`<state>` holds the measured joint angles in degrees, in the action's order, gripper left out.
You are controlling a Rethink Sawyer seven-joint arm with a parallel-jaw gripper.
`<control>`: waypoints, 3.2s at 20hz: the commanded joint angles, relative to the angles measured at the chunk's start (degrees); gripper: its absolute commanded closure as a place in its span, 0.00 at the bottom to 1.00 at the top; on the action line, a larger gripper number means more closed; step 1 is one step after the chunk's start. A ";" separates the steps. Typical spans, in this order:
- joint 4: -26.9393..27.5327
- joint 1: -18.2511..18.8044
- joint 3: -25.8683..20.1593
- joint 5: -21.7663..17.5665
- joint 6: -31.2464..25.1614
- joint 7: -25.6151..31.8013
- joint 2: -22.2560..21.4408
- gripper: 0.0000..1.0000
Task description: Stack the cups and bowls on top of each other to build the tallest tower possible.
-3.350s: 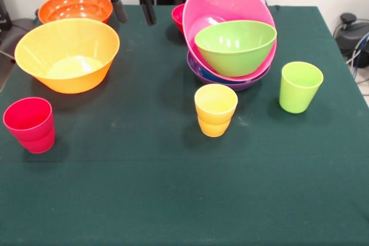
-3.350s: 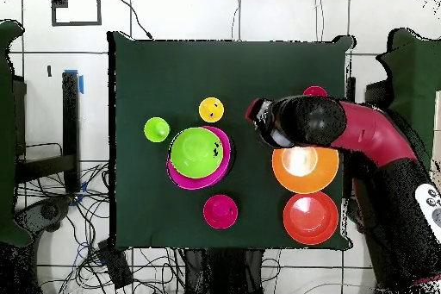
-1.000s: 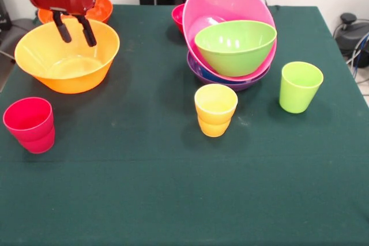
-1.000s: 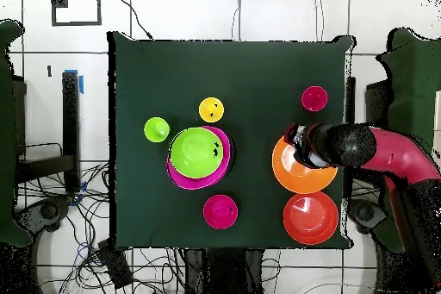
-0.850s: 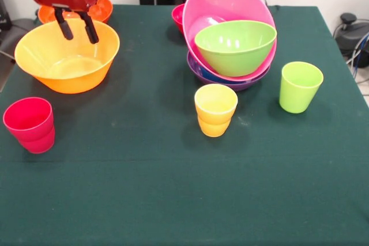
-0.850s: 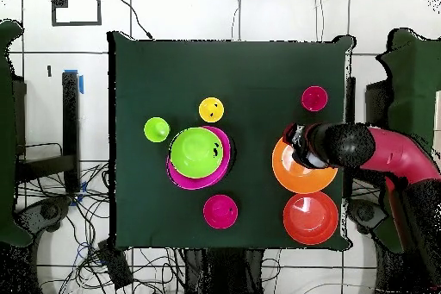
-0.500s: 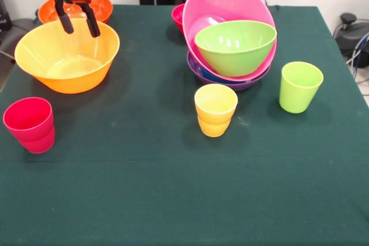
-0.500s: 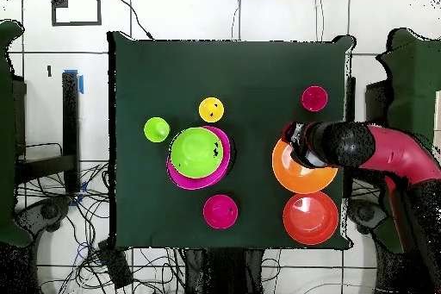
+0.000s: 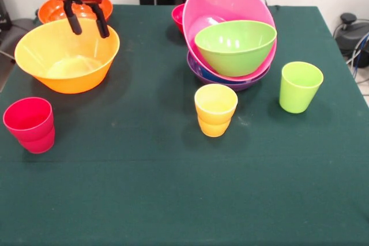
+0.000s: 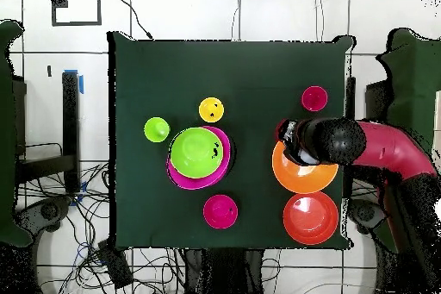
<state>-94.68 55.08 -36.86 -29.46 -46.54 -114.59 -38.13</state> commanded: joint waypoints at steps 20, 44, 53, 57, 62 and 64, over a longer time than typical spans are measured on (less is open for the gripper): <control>-3.41 -5.91 4.49 -4.93 12.49 0.71 6.19 0.00; -0.53 -7.07 8.11 -7.00 12.39 3.96 9.01 0.00; -3.16 -6.12 6.24 -3.32 8.05 4.71 3.56 0.00; -4.02 -5.70 5.89 -2.63 7.63 4.79 2.58 0.00; -4.77 -5.52 5.71 -2.04 6.76 5.13 1.17 0.00; -4.14 -5.48 6.13 -2.90 7.66 5.28 2.26 0.00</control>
<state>-97.19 50.27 -31.38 -31.28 -35.31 -114.59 -36.29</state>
